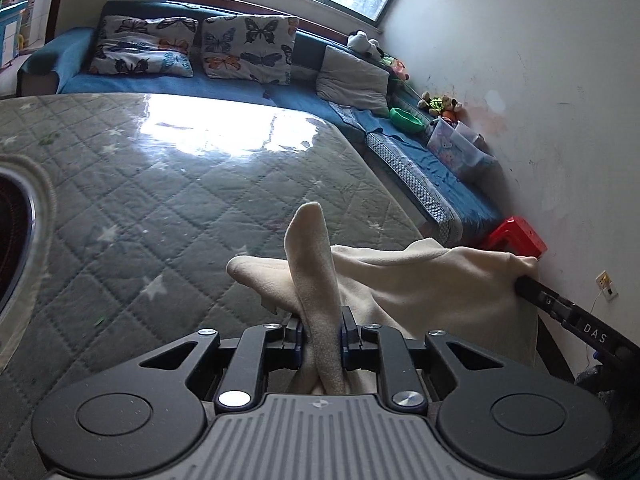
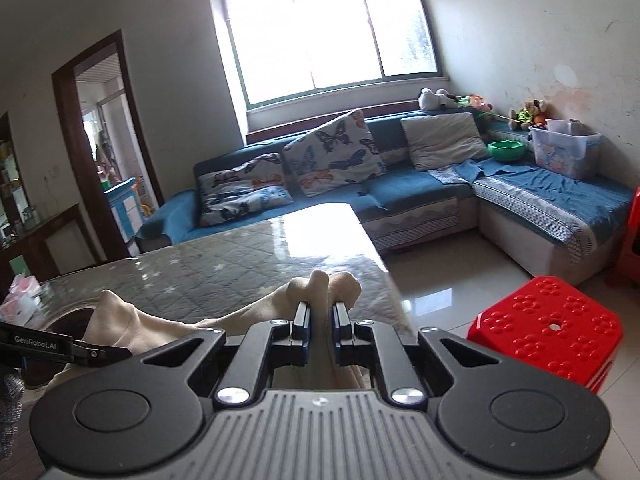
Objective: Fold clothes
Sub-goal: 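Lift the folded sweatshirt with both grippers and carry it across the table, then lower the sweatshirt onto the table and open both grippers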
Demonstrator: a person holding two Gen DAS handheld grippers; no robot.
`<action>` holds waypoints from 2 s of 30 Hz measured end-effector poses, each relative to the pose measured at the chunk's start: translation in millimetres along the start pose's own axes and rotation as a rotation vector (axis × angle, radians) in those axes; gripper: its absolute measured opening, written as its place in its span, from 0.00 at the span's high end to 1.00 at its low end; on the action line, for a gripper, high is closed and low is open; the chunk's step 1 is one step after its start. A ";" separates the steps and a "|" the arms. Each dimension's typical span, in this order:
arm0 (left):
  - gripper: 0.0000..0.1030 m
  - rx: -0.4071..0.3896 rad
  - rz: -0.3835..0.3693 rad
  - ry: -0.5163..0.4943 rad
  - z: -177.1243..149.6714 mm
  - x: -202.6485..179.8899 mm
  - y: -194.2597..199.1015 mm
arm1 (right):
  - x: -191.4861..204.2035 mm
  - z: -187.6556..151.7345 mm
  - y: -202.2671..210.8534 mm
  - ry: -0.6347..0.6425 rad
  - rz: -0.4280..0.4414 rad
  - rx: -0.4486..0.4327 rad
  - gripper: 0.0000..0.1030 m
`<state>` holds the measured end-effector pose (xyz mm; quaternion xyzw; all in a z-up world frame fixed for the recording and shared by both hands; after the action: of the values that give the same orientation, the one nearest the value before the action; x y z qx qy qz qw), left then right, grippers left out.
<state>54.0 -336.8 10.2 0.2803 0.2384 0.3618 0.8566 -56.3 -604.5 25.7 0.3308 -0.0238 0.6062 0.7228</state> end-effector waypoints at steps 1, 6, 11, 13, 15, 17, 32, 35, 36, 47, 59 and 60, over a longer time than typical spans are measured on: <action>0.83 0.004 0.001 -0.006 1.6 -2.1 -3.7 | -3.0 0.9 -2.4 -0.002 -0.006 0.001 0.91; 0.83 0.019 0.009 -0.031 7.4 -6.4 -19.3 | -15.1 4.6 -15.3 -0.009 -0.029 0.004 0.91; 0.82 0.045 0.015 -0.039 7.0 -6.1 -32.9 | -29.6 1.8 -29.6 -0.026 -0.050 0.020 0.91; 0.82 0.059 0.017 -0.038 4.7 -4.7 -36.1 | -33.5 -1.5 -35.0 -0.028 -0.060 0.030 0.90; 0.82 0.070 0.016 -0.037 1.6 -2.8 -37.9 | -37.3 -4.8 -40.3 -0.031 -0.069 0.041 0.90; 0.82 0.081 0.016 -0.036 -1.5 -0.8 -39.7 | -40.3 -8.2 -44.8 -0.036 -0.079 0.051 0.90; 0.72 0.122 0.041 -0.021 -16.2 16.4 -40.1 | -61.5 -27.8 -53.8 -0.036 -0.164 0.101 0.89; 0.69 0.118 0.053 -0.018 -13.8 19.0 -37.8 | -52.7 -33.5 -43.1 -0.014 -0.138 0.103 0.88; 0.67 0.116 0.057 -0.017 -13.1 19.8 -37.1 | -49.7 -35.4 -39.5 -0.006 -0.130 0.103 0.88; 0.59 0.109 0.138 -0.013 -16.8 42.9 -32.3 | -34.5 -74.1 -14.6 0.088 -0.123 0.124 0.88; 0.57 0.093 0.180 -0.044 -18.8 45.4 -24.2 | 11.2 -102.4 -1.5 0.215 -0.028 0.148 0.86; 0.56 0.093 0.187 -0.044 -18.7 47.4 -23.4 | 13.3 -102.4 -0.5 0.223 -0.030 0.150 0.86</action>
<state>83.6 -308.9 -28.4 0.3488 0.2087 0.4226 0.8101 -89.9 -541.1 -48.6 0.3147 0.1070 0.6285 0.7032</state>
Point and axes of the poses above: each gripper's, at about its wrist camera, not at the fingertips, and y roughly against the way its jaws point, x to its left, z to its top, the point moved 9 cm from there along -y, roughly the way its jaws point, and after that the axes turned 15 degrees about -y, right-handed, at the moved point
